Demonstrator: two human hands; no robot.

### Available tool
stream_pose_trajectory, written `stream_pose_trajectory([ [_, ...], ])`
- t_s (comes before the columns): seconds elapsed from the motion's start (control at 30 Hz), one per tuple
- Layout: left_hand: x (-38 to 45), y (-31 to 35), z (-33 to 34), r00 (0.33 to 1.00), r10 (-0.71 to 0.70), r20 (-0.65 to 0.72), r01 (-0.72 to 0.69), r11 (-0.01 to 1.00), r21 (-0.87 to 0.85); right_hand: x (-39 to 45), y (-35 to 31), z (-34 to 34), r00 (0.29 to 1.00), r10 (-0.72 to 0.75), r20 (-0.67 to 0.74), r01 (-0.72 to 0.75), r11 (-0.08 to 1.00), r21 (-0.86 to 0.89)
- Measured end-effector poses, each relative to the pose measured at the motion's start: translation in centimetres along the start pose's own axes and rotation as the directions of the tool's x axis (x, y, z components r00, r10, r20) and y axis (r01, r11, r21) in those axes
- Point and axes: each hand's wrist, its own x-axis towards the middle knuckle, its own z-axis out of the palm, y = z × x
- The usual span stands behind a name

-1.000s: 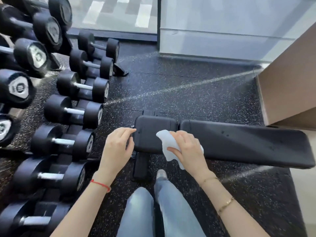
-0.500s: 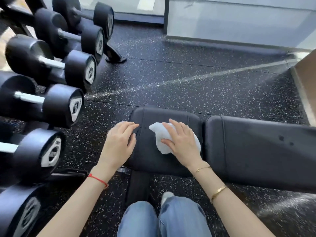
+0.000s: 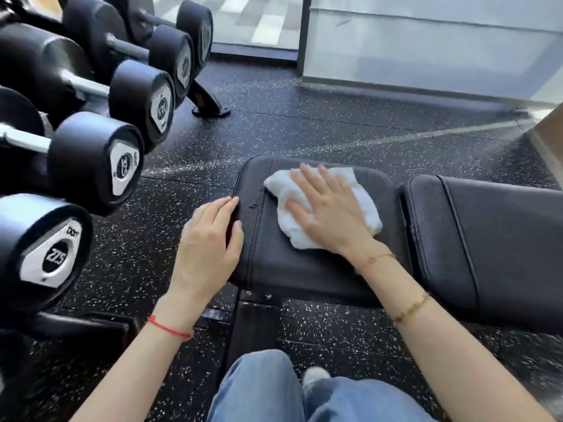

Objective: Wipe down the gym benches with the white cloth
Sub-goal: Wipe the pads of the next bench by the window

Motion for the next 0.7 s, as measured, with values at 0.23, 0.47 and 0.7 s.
stream_pose_trajectory([
  [0.23,-1.1,-0.2,0.3,0.999,-0.047,0.021,0.049,0.992,-0.119,-4.7,1.0,0.3,0.998,-0.056,-0.003,0.056,0.998,0.035],
  [0.47,-1.1,-0.2,0.7,0.996,-0.092,0.01,0.093,0.989,-0.119,2.1,-5.4,1.7,0.99,-0.137,-0.005,0.137,0.99,-0.007],
  [0.7,-1.0,-0.2,0.5,0.998,-0.056,0.005,0.057,0.99,-0.126,1.9,-0.5,0.5,0.999,-0.049,0.004,0.049,0.999,0.02],
])
